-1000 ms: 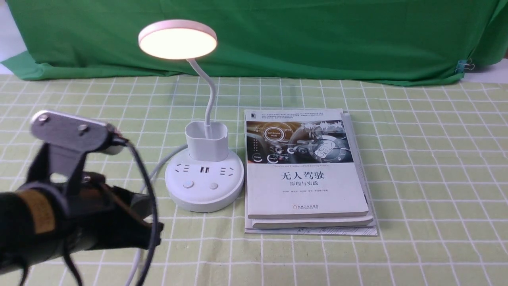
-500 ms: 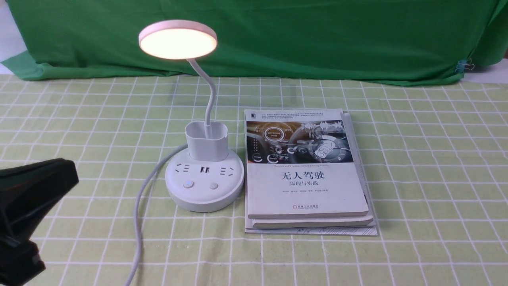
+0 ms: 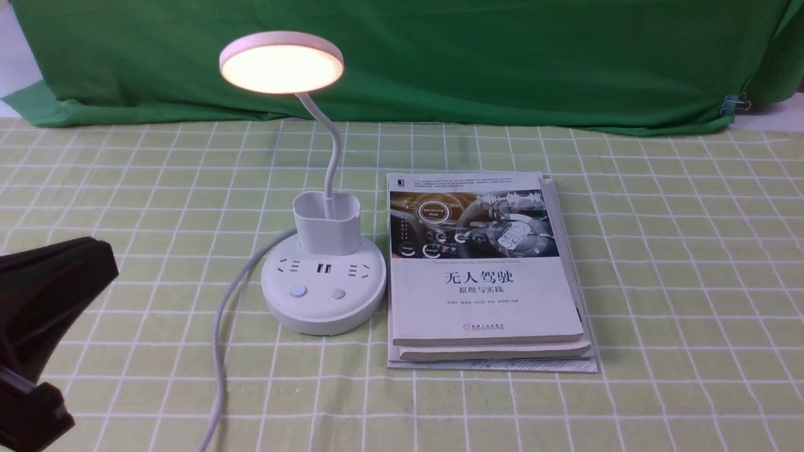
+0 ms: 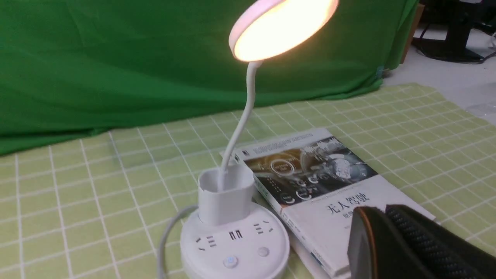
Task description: Turn on the table lamp on the green coffee tablecloth with your hand.
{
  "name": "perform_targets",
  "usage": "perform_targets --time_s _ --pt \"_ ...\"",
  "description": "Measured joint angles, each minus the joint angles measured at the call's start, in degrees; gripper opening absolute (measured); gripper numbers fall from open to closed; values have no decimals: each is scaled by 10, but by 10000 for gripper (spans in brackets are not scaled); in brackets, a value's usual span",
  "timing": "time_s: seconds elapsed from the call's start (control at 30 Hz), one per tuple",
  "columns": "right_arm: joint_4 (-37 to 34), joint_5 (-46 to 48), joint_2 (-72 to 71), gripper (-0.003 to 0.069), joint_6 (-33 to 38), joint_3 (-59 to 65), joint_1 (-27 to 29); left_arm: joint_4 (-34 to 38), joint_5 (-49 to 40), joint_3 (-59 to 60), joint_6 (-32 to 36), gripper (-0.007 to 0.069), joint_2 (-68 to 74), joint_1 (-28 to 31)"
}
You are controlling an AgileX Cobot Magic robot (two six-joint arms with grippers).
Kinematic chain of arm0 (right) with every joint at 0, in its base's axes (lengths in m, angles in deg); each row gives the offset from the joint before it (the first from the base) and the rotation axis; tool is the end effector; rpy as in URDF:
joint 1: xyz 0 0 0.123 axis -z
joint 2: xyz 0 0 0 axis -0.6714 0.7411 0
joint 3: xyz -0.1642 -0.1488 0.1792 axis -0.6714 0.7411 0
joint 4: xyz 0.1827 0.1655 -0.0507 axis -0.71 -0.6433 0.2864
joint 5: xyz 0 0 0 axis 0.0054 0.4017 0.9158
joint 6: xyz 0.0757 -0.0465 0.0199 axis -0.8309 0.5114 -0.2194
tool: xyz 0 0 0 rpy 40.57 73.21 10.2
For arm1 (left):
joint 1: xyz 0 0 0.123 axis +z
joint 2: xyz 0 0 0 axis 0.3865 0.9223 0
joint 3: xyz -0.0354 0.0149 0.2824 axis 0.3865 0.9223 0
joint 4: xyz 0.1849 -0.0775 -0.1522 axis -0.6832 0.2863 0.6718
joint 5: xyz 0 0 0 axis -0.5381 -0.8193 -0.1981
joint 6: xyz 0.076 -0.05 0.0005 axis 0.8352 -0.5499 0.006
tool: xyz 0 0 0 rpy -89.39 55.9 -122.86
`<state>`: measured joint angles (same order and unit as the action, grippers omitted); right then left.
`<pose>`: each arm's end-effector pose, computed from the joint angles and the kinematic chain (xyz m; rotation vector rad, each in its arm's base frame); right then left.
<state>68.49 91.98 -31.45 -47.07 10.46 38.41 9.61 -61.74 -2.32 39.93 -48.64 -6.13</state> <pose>0.0554 0.0052 0.1869 -0.1808 1.7188 -0.0308 0.0863 -0.0442 0.3259 0.4121 1.6956 -0.3423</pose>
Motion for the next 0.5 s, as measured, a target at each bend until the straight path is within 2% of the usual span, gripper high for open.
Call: perform_targets --time_s 0.17,0.23,0.33,0.47,0.5 --pt "0 0 0 245 0 0 0 -21 40 51 -21 19 -39 62" --pt "0 0 0 245 0 0 0 -15 56 95 -23 19 -81 129" --pt "0 0 0 245 0 0 0 1 86 169 24 19 -146 211" --pt "0 0 0 245 0 0 0 20 125 259 67 19 -216 290" --pt "0 0 0 245 0 0 0 21 125 263 67 19 -220 290"
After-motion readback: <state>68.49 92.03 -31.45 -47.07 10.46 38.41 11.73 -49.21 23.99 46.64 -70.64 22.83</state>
